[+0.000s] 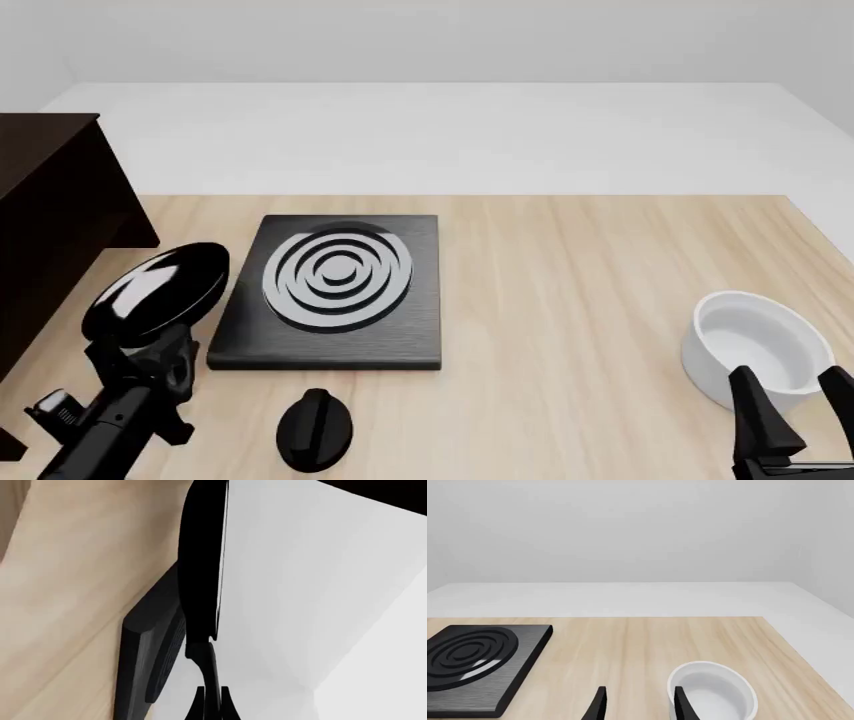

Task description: Put the frying pan under the cabinet shelf.

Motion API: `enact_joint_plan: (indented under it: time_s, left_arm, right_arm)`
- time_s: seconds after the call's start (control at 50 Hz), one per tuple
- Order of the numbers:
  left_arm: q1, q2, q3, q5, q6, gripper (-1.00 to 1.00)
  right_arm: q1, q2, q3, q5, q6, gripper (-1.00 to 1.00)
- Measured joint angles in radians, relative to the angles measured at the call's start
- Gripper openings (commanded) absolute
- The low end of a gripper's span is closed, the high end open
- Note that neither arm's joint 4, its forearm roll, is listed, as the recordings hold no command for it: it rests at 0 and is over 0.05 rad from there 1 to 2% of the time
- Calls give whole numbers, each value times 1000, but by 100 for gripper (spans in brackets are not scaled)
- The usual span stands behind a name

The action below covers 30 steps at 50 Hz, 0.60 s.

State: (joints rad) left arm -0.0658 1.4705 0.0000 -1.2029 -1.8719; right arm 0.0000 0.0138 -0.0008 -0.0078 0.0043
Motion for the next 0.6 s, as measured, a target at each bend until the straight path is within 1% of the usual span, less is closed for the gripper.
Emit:
enact_joint_plan:
  time_s: [0.44, 0.6]
  left_arm:
    - [136, 59, 0, 0, 10, -100]
    - [165, 97, -2, -9, 36, -100]
  right_arm:
    - [0, 0, 0, 0, 0, 100]
    - [0, 0, 0, 0, 0, 100]
